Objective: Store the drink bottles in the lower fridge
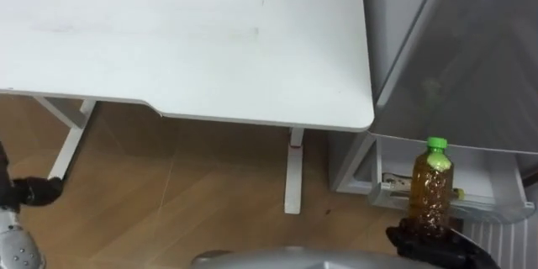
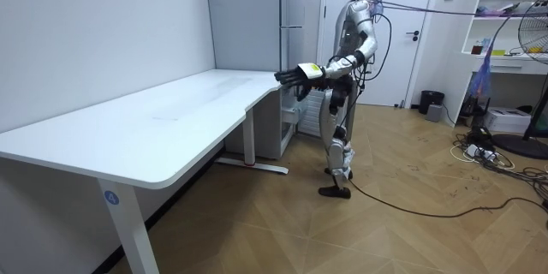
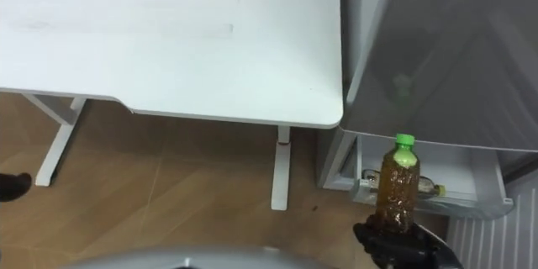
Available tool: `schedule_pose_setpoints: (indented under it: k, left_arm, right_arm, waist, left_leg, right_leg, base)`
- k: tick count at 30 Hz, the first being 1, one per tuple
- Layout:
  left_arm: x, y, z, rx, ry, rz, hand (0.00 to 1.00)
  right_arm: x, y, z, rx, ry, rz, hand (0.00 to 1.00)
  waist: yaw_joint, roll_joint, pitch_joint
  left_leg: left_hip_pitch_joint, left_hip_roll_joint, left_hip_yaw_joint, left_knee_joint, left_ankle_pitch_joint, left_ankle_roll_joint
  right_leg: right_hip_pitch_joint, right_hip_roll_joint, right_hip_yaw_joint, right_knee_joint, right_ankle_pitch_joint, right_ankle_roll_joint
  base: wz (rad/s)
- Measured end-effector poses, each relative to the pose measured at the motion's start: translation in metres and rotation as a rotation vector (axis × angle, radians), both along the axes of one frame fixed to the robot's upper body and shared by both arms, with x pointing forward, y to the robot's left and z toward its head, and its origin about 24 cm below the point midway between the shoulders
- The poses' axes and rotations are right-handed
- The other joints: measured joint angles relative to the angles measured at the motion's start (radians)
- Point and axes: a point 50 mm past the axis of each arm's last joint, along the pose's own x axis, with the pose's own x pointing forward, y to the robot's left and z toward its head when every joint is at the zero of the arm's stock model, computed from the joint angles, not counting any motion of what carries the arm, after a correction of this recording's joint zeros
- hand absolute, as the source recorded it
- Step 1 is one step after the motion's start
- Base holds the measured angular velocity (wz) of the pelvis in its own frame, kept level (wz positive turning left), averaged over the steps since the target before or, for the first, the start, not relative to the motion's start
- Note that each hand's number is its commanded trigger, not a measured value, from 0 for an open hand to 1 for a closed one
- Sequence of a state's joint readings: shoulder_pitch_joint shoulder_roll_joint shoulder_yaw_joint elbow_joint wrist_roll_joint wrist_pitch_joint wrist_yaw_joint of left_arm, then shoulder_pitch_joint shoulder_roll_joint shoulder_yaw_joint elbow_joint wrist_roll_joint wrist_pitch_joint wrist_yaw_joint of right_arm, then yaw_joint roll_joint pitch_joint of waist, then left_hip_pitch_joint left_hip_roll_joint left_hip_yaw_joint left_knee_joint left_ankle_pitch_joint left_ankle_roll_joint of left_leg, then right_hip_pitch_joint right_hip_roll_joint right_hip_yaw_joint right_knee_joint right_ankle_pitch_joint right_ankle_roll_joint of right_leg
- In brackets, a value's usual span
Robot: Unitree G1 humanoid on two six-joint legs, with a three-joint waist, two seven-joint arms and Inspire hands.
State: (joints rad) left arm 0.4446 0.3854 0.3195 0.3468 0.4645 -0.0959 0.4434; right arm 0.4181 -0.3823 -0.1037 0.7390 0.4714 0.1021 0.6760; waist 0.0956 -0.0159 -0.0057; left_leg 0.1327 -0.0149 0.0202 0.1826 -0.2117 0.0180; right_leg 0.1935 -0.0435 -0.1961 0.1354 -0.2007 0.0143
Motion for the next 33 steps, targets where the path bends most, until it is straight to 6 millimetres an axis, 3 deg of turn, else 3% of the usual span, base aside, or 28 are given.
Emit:
schedule_pose_setpoints:
  k: [4,11,15,21,26,33]
  left_arm:
    - [-0.009,0.002,-0.005,-0.027,-0.008,0.069,0.00]
    - [-0.057,-0.005,-0.054,-0.255,0.111,0.374,0.00]
    - [-0.089,-0.019,-0.081,-0.418,0.203,0.535,0.00]
    - [-0.118,-0.036,-0.101,-0.608,0.279,0.673,0.00]
    - [-0.127,-0.055,-0.115,-0.726,0.339,0.714,0.00]
    - [-0.116,-0.075,-0.127,-0.838,0.427,0.634,0.00]
  right_arm:
    - [-0.010,-0.003,-0.004,-0.005,0.051,-0.043,1.00]
    - [-0.028,-0.001,-0.015,0.019,0.142,-0.255,1.00]
    - [-0.019,0.000,-0.021,0.028,0.157,-0.330,1.00]
    - [-0.011,0.002,-0.026,-0.004,0.185,-0.373,1.00]
    - [-0.006,0.012,-0.032,0.036,0.183,-0.469,1.00]
    - [0.005,0.022,-0.037,0.079,0.170,-0.634,1.00]
  waist:
    - [0.007,-0.007,-0.0004]
    - [0.006,0.002,0.0005]
    - [-0.020,0.001,0.0021]
    - [-0.041,-0.001,0.0042]
    - [-0.045,-0.003,0.0078]
    - [-0.058,-0.002,0.0110]
  left_leg:
    - [0.002,0.000,0.002,-0.009,0.000,0.000]
    - [0.008,-0.001,0.003,-0.022,0.000,0.000]
    - [0.011,-0.001,0.005,-0.017,0.000,0.000]
    - [0.011,-0.004,0.006,-0.015,0.000,0.000]
    - [0.013,-0.004,0.008,-0.015,0.000,0.000]
    - [0.008,-0.003,0.018,-0.015,-0.001,0.000]
  right_leg:
    - [0.002,0.000,0.000,0.000,0.000,0.000]
    - [0.001,0.001,0.010,-0.002,0.000,0.000]
    - [0.008,-0.001,0.000,-0.003,-0.003,-0.001]
    - [0.013,-0.004,-0.001,-0.004,-0.008,0.001]
    - [0.015,-0.004,0.000,-0.004,-0.009,0.001]
    - [0.010,-0.005,0.001,-0.003,-0.014,0.002]
  base:
    - [-0.01]
    - [-0.03]
    - [0.04]
    - [0.03]
    - [0.00]
    - [0.00]
